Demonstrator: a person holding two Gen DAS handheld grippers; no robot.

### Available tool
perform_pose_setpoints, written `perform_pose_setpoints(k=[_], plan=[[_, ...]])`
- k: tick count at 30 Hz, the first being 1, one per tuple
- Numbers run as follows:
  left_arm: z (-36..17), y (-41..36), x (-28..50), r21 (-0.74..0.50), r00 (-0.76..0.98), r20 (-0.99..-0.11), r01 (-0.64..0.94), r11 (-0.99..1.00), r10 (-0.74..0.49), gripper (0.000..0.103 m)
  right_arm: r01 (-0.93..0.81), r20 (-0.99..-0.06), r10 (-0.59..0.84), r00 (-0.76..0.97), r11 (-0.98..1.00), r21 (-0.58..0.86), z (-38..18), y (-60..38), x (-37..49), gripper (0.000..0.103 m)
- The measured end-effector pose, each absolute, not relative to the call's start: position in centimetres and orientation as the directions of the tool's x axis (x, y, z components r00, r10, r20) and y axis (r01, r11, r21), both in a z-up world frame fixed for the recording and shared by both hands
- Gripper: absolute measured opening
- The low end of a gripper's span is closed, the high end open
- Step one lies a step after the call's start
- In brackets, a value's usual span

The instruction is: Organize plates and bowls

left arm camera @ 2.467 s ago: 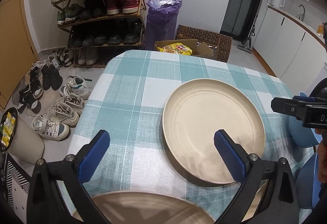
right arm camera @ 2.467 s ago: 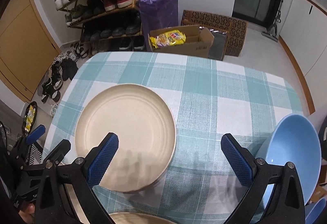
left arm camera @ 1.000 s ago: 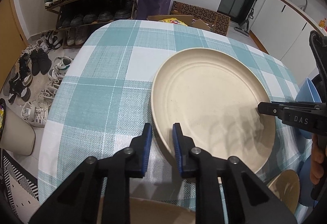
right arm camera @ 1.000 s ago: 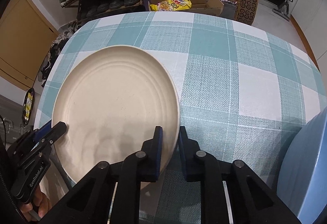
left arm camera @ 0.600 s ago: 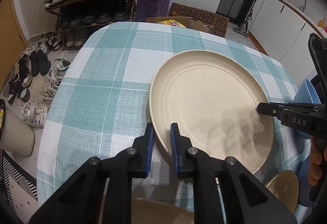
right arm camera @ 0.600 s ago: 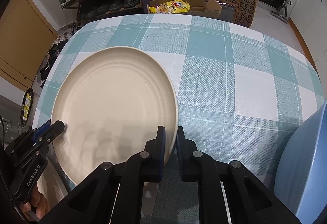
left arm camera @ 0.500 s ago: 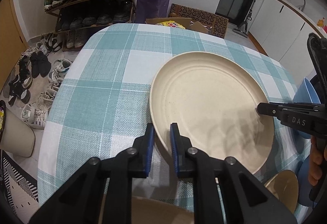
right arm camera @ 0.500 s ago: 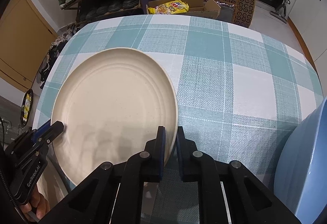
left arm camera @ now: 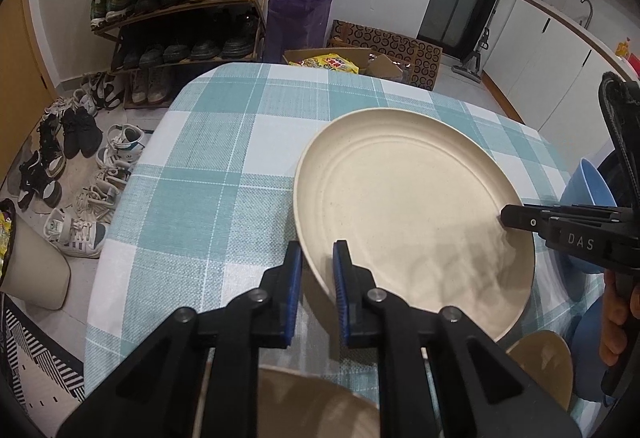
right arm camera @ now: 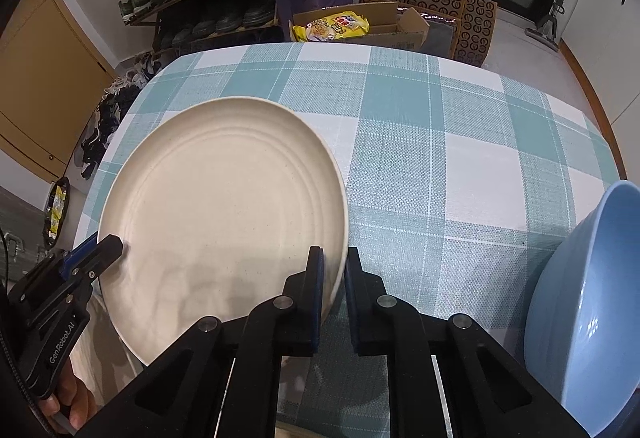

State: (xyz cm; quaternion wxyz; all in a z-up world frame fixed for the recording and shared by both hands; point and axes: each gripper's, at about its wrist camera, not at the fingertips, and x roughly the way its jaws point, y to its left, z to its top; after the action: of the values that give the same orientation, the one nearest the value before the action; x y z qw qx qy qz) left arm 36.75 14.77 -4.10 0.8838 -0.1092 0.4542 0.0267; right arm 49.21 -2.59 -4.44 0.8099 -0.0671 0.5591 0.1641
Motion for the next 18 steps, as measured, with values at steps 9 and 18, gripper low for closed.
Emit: perform_pose_setpoints(k=[9,18], plan=[[-1.6,14.4,35.0,-0.163,0.615,-0.787,-0.140,0.977,-0.043,0.013,-0.350,-0.915,0.211,0.342,0.933,0.085,-2.1,-2.9,47.6,0.011],[0.9,14.1,33.0,-0.163,0.646,-0.762,-0.128,0.978,-0.043,0.014,-0.359,-0.900,0.229,0.370,0.929,0.089,0.6,-3.5,45.7,0.011]])
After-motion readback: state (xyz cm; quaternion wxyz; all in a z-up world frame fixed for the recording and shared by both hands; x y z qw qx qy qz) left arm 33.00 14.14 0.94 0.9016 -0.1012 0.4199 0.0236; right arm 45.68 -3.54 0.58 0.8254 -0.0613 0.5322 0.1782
